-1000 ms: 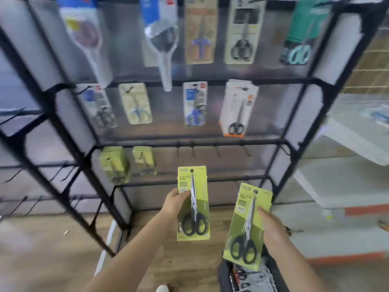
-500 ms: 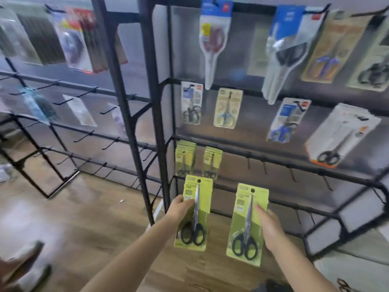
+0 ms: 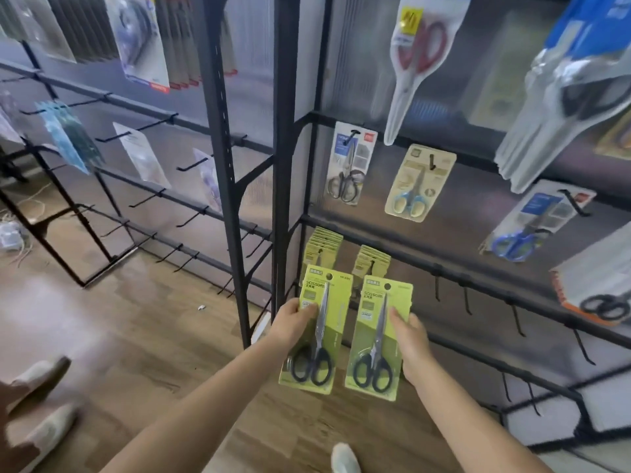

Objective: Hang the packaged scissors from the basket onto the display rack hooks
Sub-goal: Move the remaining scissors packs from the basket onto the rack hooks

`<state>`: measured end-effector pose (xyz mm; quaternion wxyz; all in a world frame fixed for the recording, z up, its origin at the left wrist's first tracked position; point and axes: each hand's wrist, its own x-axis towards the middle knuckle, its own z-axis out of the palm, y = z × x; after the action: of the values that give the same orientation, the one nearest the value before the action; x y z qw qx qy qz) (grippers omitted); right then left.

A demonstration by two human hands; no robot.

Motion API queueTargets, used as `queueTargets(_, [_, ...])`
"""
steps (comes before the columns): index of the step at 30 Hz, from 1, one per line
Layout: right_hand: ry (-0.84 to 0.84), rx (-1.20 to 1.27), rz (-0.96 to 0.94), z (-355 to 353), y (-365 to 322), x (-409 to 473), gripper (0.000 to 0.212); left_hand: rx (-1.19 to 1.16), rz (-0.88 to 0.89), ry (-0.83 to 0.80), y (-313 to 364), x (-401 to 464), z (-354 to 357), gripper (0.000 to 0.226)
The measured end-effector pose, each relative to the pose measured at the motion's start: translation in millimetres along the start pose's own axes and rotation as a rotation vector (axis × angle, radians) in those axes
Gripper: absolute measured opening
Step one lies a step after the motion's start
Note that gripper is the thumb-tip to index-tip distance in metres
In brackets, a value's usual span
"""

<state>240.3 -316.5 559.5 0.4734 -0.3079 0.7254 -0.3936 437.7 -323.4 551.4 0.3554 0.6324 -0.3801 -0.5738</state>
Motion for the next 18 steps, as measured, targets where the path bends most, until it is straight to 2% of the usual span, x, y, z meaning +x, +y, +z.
queueTargets(3, [-0.077, -0.052, 0.022, 3, 7, 31, 0.067, -0.016, -0.049, 0.06, -6, 13, 15, 0.011])
queueTargets(6, [-0.141, -0.109, 0.065, 3, 9, 60, 0.066, -0.039, -0.094, 0.112, -15, 28, 33, 0.022])
queueTargets(9, [-0.187, -0.157, 0.077, 1, 13, 91, 0.064, -0.074, -0.152, 0.136, -20, 43, 52, 0.02])
queueTargets(13, [-0.217, -0.24, 0.045, 0, 20, 131, 0.062, -0.087, -0.2, 0.164, -33, 65, 73, 0.03])
queueTargets(18, [-0.208, -0.316, 0.01, 0, 20, 169, 0.057, -0.135, -0.26, 0.217, -42, 76, 91, 0.024])
